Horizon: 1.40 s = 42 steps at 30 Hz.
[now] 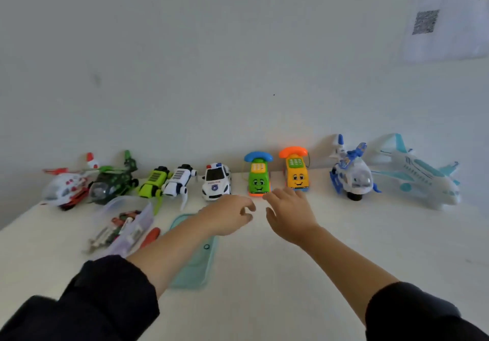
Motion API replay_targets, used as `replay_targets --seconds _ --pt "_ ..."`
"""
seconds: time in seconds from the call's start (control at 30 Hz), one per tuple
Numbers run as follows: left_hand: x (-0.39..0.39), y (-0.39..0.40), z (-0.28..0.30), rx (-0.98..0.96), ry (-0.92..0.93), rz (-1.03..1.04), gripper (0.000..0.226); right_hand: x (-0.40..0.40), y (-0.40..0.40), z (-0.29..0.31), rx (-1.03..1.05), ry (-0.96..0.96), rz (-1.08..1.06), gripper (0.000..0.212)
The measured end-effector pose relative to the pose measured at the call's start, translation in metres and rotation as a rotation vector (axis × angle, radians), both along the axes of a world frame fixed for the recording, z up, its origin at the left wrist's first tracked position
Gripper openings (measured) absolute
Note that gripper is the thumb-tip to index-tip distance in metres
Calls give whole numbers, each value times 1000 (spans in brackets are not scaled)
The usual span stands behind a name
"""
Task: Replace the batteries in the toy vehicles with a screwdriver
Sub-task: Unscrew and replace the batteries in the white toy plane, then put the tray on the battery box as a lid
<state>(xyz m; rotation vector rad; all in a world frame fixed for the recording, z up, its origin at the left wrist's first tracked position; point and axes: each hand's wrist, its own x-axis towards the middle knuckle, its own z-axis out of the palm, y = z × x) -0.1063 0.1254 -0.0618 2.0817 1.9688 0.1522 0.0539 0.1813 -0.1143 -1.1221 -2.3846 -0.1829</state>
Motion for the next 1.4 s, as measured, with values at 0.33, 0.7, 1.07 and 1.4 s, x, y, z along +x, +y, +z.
replay_targets --seconds 0.33,0.7,1.07,1.4 --pt "-142 -77 -27 -25 377 308 26 -114 -73 -29 -604 -123 -285 55" --pt "-167 -80 -44 86 138 393 20 -118 -73 -17 -858 402 -474 14" --pt "-242 -68 -11 135 -211 463 7 -118 -72 -3 -966 722 -486 26" --pt "-288 -82 -43 30 243 520 38 -114 -80 2 -1031 977 -536 24"
